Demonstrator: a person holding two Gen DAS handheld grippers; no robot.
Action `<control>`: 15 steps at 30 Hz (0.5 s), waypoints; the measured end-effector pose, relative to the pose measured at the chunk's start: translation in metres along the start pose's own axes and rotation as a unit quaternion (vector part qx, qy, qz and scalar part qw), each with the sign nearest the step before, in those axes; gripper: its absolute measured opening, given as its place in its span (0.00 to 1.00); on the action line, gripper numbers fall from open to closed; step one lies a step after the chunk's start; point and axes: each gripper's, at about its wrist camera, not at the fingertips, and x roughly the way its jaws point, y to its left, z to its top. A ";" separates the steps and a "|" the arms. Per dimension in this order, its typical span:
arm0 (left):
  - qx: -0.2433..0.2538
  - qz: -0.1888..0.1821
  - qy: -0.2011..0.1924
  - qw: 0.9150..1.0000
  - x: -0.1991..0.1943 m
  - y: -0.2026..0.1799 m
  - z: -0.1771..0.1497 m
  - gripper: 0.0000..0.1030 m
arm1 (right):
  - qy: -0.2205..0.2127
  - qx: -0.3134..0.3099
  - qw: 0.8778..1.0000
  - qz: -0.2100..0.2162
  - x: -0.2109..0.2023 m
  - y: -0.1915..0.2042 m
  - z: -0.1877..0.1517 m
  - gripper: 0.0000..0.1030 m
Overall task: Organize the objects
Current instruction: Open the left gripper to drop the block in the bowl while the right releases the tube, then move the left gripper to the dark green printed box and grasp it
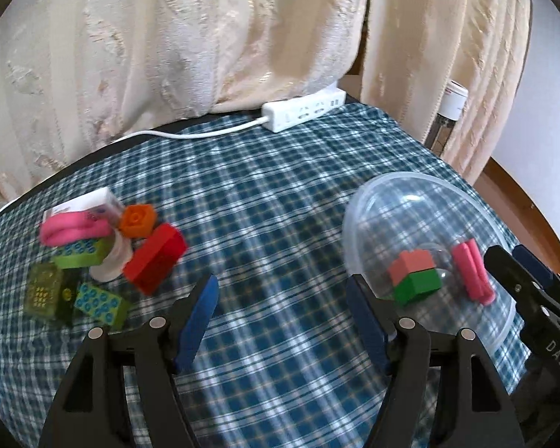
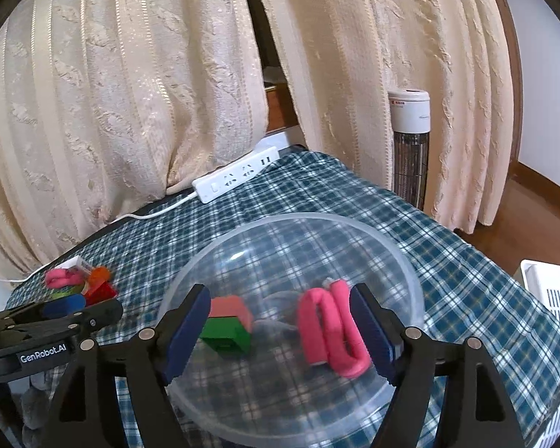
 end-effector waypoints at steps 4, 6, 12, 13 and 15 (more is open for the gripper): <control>-0.011 0.007 -0.002 1.000 -0.005 0.015 -0.004 0.71 | 0.002 -0.011 1.000 0.006 -0.002 0.013 -0.001 0.80; -0.018 0.011 -0.003 1.000 -0.007 0.024 -0.006 0.72 | 0.003 -0.017 1.000 0.009 -0.003 0.021 -0.002 0.80; -0.041 0.028 -0.008 0.999 -0.015 0.054 -0.013 0.74 | 0.010 -0.037 0.999 0.021 -0.002 0.046 -0.004 0.80; -0.045 0.033 -0.009 0.998 -0.016 0.061 -0.014 0.74 | 0.011 -0.040 0.999 0.024 -0.002 0.049 -0.004 0.80; -0.052 0.038 -0.009 0.998 -0.018 0.071 -0.017 0.74 | 0.016 -0.045 0.998 0.032 -0.001 0.058 -0.005 0.81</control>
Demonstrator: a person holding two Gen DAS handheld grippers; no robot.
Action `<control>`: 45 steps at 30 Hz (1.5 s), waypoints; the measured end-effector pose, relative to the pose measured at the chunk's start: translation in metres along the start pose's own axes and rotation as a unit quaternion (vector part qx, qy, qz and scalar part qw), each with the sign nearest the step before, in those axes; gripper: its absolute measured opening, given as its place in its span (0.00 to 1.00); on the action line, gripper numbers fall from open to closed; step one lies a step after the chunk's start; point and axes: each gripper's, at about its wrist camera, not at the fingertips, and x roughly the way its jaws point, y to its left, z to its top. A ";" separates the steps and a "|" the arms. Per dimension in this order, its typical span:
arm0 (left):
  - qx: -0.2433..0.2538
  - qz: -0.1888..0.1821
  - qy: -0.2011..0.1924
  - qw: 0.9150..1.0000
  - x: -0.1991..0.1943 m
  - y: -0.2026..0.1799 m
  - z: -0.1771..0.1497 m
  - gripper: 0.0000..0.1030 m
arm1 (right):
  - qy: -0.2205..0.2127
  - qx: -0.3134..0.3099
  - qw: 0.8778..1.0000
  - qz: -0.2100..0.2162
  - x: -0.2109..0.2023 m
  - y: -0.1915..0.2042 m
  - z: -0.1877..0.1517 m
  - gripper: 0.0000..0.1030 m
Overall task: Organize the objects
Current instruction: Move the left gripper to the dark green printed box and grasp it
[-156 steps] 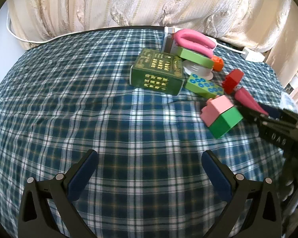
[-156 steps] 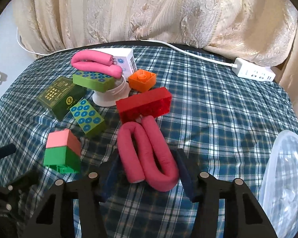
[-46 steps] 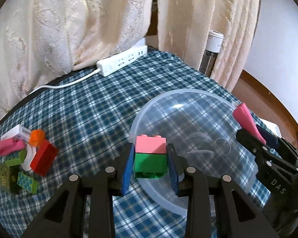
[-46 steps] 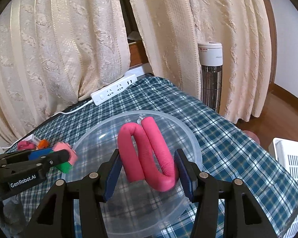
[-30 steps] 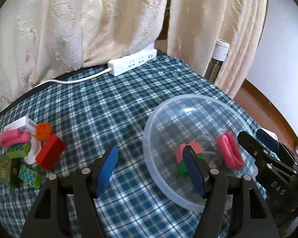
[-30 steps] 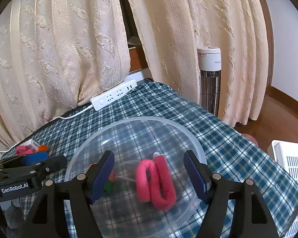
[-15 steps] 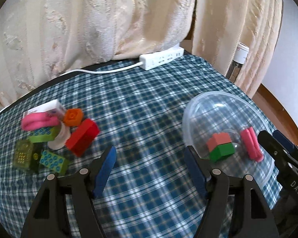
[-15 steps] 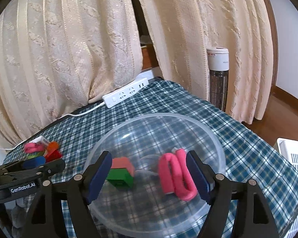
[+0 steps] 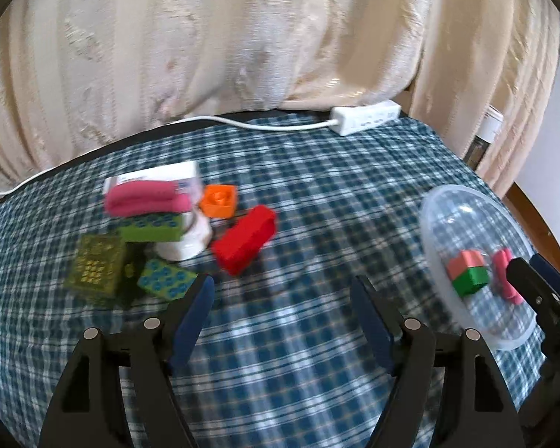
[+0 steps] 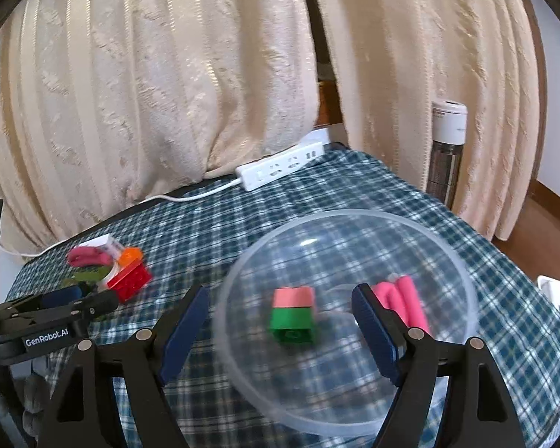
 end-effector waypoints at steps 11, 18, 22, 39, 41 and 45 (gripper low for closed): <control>-0.059 0.048 0.002 0.997 -0.002 0.073 -0.006 0.74 | 0.025 -0.029 0.999 0.030 0.015 0.043 -0.004 0.82; -0.076 0.074 -0.001 0.994 0.000 0.110 -0.004 0.74 | 0.040 -0.044 0.997 0.042 0.023 0.062 -0.007 0.82; -0.086 0.086 0.000 0.993 0.004 0.130 -0.004 0.74 | 0.048 -0.049 0.996 0.048 0.028 0.070 -0.010 0.82; -0.108 0.083 0.012 0.991 0.034 0.166 0.004 0.75 | 0.097 -0.101 0.987 0.084 0.059 0.117 -0.013 0.82; -0.106 0.077 0.012 0.991 0.035 0.165 0.003 0.75 | 0.103 -0.105 0.985 0.086 0.064 0.121 -0.014 0.82; -0.101 0.074 0.014 0.992 0.040 0.163 0.005 0.76 | 0.121 -0.112 0.982 0.097 0.074 0.132 -0.016 0.82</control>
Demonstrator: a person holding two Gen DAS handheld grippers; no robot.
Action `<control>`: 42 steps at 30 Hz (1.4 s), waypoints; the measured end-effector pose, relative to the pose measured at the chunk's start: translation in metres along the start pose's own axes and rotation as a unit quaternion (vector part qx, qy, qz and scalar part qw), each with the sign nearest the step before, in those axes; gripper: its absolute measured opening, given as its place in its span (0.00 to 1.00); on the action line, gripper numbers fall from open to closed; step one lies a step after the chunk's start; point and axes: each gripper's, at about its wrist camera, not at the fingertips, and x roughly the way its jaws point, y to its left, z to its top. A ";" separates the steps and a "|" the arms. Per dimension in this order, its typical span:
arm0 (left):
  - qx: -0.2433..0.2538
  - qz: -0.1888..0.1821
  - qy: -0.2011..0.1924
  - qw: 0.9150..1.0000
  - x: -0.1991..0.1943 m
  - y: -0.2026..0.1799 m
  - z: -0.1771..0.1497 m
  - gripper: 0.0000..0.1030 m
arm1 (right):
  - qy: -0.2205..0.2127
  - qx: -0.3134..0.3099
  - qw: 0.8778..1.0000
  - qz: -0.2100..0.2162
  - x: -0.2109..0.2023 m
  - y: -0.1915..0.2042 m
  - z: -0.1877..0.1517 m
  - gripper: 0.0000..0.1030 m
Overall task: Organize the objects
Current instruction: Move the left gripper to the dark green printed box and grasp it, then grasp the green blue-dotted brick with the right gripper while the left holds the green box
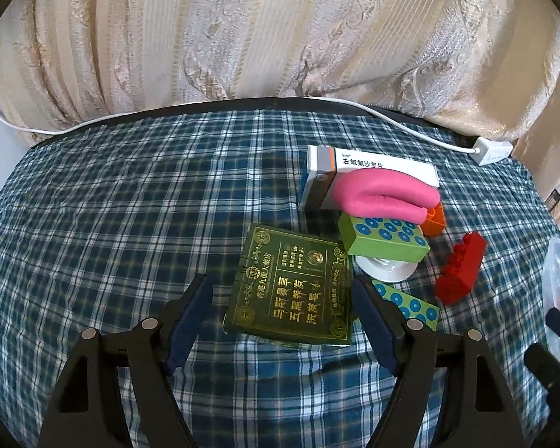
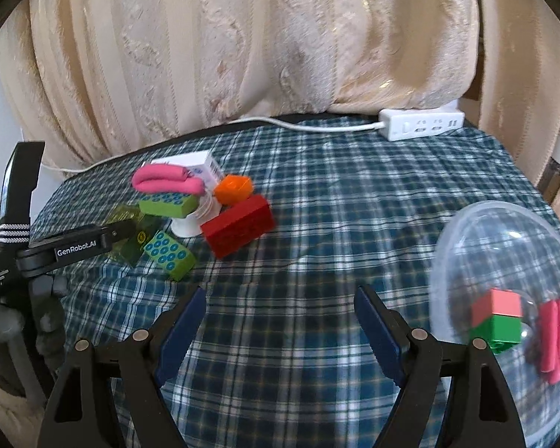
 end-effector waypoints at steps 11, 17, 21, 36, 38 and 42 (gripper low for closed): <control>-0.005 0.018 0.015 1.000 0.022 0.008 -0.002 0.73 | 0.026 -0.031 0.999 0.032 0.026 0.029 0.005 0.82; -0.016 0.014 0.014 1.000 0.015 0.018 -0.004 0.68 | 0.032 -0.049 0.997 0.056 0.037 0.045 0.010 0.82; -0.018 0.011 0.004 1.000 0.002 0.020 -0.004 0.68 | 0.030 -0.070 0.995 0.069 0.045 0.059 0.013 0.82; -0.040 0.022 -0.034 0.998 -0.036 0.032 0.004 0.68 | 0.038 -0.123 0.988 0.082 0.080 0.092 0.028 0.81; -0.042 0.023 -0.034 0.998 -0.036 0.033 0.004 0.68 | 0.038 -0.129 0.988 0.077 0.085 0.094 0.030 0.77; -0.048 0.025 -0.030 0.998 -0.036 0.035 0.003 0.68 | 0.037 -0.144 0.987 0.066 0.088 0.099 0.031 0.63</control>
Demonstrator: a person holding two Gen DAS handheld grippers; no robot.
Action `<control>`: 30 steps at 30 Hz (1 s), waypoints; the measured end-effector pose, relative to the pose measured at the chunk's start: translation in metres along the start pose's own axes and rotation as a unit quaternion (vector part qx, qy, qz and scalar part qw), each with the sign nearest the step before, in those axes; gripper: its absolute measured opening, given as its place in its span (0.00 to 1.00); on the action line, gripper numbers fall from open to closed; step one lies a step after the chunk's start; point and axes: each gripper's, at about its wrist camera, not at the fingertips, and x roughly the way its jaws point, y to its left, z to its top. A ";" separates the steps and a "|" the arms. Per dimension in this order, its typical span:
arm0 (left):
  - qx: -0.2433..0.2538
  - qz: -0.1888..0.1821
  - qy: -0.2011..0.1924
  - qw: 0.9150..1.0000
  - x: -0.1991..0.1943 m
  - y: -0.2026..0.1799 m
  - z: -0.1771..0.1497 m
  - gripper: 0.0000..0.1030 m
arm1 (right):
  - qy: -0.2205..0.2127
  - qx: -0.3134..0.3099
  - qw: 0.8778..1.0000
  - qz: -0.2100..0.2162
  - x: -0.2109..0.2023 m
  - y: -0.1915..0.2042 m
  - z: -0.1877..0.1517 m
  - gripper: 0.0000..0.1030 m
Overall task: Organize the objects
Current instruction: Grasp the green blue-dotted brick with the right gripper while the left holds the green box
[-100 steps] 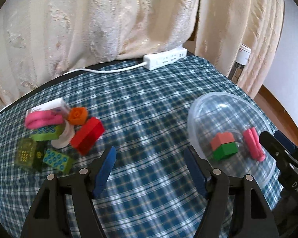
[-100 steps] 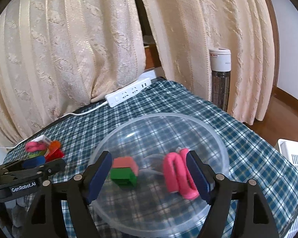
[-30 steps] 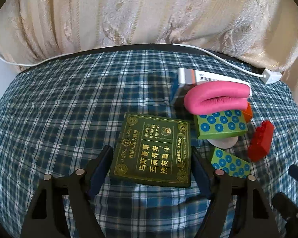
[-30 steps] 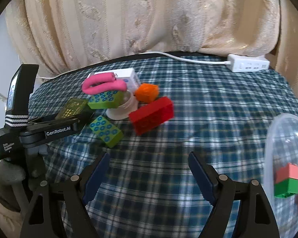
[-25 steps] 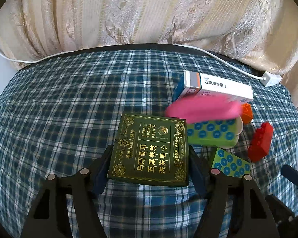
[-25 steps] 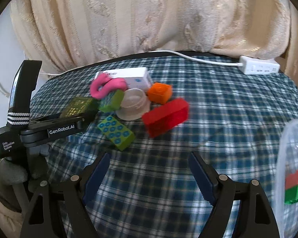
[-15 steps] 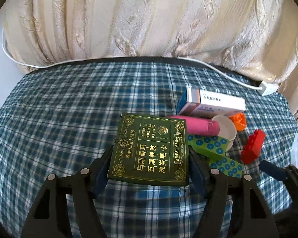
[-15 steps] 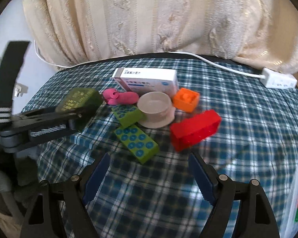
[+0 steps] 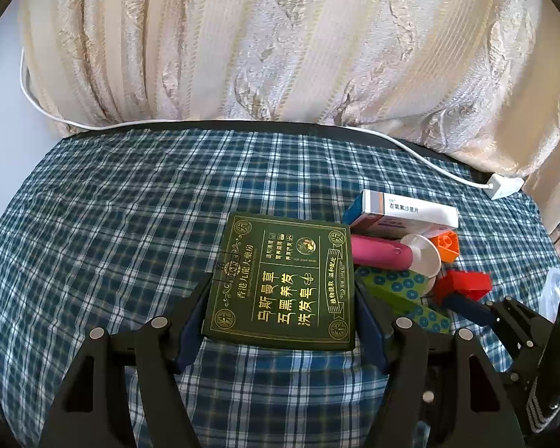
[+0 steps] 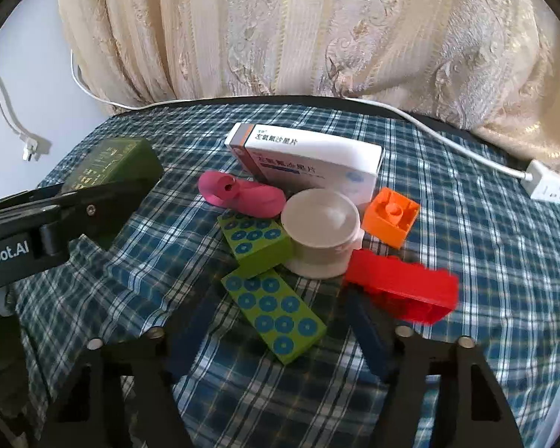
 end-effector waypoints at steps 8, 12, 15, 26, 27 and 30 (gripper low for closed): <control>0.000 0.001 0.004 1.000 0.002 -0.002 -0.001 0.68 | 0.007 -0.027 1.000 -0.009 -0.001 0.010 -0.009 0.32; 0.002 0.000 0.006 1.000 0.001 -0.002 -0.002 0.68 | 0.007 -0.023 1.000 -0.006 -0.007 0.008 -0.015 0.30; 0.005 -0.003 0.005 1.000 0.001 -0.005 -0.003 0.68 | 0.010 -0.014 1.000 0.002 -0.014 0.006 -0.021 0.30; 0.019 -0.015 0.000 1.000 -0.006 -0.015 -0.004 0.68 | -0.001 0.046 0.999 0.014 -0.053 -0.011 -0.047 0.30; 0.024 -0.017 0.002 1.000 -0.007 -0.016 -0.004 0.68 | -0.003 0.053 0.999 0.013 -0.056 -0.013 -0.049 0.30; 0.031 -0.021 0.002 0.999 -0.009 -0.022 -0.006 0.68 | -0.009 0.073 0.997 0.008 -0.064 -0.020 -0.054 0.30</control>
